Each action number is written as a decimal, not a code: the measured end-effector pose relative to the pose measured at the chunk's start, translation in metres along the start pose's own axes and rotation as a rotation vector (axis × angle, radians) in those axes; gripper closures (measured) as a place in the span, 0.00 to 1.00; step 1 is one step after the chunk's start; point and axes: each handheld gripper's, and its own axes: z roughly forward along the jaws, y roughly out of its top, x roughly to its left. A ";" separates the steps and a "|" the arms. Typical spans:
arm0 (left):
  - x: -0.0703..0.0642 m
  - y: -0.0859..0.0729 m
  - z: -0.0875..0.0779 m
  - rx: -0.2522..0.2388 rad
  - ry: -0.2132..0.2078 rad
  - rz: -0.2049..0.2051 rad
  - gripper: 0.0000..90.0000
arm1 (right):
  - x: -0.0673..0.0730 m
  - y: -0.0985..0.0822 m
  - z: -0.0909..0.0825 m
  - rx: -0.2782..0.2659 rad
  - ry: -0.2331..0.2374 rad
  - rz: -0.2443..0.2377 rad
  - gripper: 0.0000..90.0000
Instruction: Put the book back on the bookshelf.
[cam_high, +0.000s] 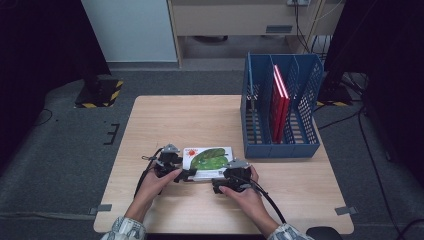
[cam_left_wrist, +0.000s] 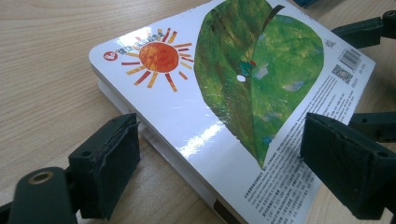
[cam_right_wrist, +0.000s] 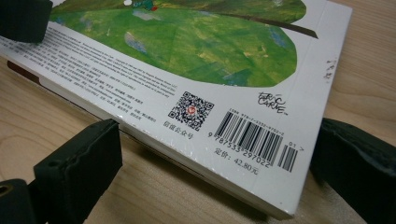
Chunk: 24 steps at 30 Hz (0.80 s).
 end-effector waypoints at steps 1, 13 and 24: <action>0.000 0.000 0.000 0.000 -0.001 -0.004 0.13 | 0.000 0.000 0.000 0.001 0.001 0.003 0.03; 0.007 -0.005 0.003 -0.001 -0.041 -0.042 0.13 | 0.000 0.000 0.000 -0.002 0.003 0.006 0.03; 0.009 -0.001 -0.003 -0.043 -0.026 -0.064 0.22 | 0.000 0.001 0.001 -0.002 -0.004 0.003 0.04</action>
